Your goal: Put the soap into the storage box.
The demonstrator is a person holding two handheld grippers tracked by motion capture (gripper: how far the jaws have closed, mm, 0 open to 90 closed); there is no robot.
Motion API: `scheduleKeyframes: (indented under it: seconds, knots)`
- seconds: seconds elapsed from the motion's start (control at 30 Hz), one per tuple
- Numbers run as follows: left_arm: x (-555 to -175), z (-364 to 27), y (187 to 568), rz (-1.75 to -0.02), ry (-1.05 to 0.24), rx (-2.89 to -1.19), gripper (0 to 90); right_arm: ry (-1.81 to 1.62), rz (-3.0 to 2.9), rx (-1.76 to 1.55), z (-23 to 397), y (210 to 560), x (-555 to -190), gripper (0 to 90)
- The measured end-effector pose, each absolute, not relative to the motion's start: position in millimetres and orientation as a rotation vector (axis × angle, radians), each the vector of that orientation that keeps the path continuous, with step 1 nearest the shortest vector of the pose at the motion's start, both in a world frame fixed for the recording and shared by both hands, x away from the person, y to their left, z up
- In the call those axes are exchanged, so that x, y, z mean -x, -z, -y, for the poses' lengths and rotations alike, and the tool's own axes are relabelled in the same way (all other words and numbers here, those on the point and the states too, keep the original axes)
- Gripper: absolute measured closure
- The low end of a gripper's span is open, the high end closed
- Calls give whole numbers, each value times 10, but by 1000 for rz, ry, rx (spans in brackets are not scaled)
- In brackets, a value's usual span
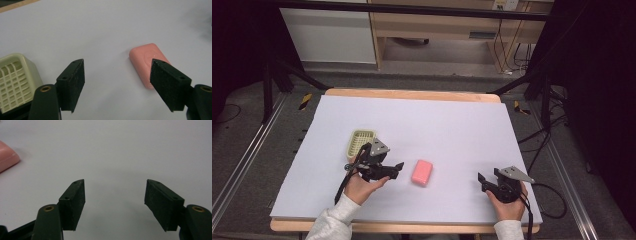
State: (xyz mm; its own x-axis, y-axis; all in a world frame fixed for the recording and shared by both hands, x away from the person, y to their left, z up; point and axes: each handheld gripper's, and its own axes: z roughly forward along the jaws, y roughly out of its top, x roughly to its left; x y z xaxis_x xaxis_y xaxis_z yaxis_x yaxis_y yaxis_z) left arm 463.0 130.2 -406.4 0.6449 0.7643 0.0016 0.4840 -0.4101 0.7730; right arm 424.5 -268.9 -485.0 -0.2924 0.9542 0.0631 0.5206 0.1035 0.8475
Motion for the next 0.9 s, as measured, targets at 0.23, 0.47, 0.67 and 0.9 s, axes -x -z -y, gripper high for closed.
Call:
scheduleKeyframes:
  seconds: [0.23,0.47,0.67,0.9]
  knots:
    - [-4650,-1159,4077,-955,-447,-2110,278,-1103,-1874,-1437,2693,4850,-4247,333]
    - [-4663,-1026,4063,-940,-439,-2128,278,-1104,-1875,-1437,2696,4852,-4251,337]
    - [-4669,-914,4086,-931,-423,-2143,276,-1108,-1881,-1438,2695,4851,-4252,340]
    - [-4686,-819,4123,-924,-406,-2163,275,-1112,-1883,-1441,2695,4852,-4253,340]
